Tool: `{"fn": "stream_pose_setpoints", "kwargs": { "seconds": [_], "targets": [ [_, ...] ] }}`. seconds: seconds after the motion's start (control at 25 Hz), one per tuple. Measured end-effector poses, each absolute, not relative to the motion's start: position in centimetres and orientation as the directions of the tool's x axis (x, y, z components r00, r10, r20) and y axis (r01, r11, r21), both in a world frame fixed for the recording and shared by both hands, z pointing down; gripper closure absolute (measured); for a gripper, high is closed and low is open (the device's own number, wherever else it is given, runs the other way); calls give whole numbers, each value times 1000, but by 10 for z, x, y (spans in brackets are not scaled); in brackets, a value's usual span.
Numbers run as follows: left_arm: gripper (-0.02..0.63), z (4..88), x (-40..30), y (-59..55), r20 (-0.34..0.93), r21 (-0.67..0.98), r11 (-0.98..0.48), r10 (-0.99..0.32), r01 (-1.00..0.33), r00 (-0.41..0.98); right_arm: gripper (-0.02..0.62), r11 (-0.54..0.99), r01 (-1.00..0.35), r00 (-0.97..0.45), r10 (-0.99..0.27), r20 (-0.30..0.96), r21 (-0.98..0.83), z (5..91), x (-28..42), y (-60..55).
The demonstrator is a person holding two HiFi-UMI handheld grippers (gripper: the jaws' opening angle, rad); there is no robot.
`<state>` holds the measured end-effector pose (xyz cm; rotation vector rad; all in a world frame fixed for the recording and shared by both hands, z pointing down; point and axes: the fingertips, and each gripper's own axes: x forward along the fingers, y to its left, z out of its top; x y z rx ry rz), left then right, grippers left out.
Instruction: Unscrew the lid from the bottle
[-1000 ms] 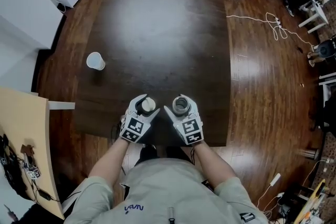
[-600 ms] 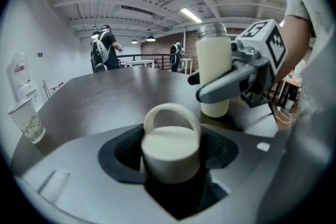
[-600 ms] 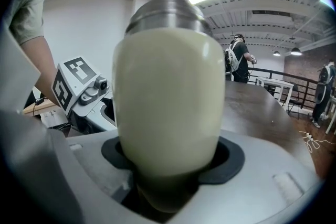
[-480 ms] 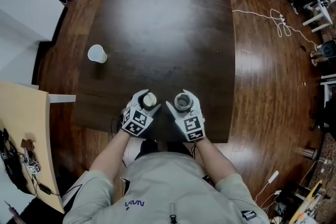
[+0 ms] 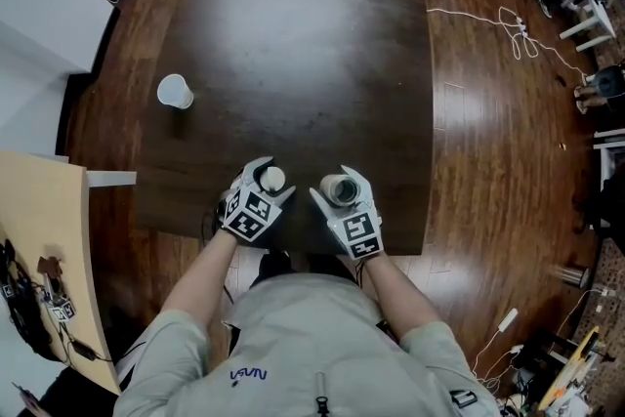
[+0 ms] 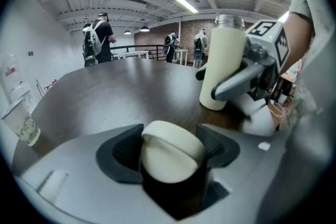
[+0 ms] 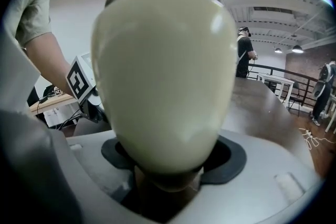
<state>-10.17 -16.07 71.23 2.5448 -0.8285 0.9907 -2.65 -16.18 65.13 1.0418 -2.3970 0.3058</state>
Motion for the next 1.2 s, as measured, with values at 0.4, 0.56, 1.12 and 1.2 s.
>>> {"fn": "stream_pose_setpoints", "kwargs": {
  "seconds": [0.4,0.56,1.12,1.2],
  "targets": [
    [268,651,-149,-169,529,123,-664,-585,-737,615,273,649,-760,-525,-590,613,-27,666,3,-134],
    [309,624,-171,-145,427,211,-592,-660,-778,618,273,568,-821,-476,-631,613,-54,654,29,-114],
    [603,514,-83,-69,158,270,-767,-561,-582,813,594,531,-840,-533,-763,365,-116,496,10,-73],
    [603,495,-68,-67,139,235,-781,-562,-579,815,594,573,-811,-574,-743,345,-117,490,7,-68]
  ]
}}
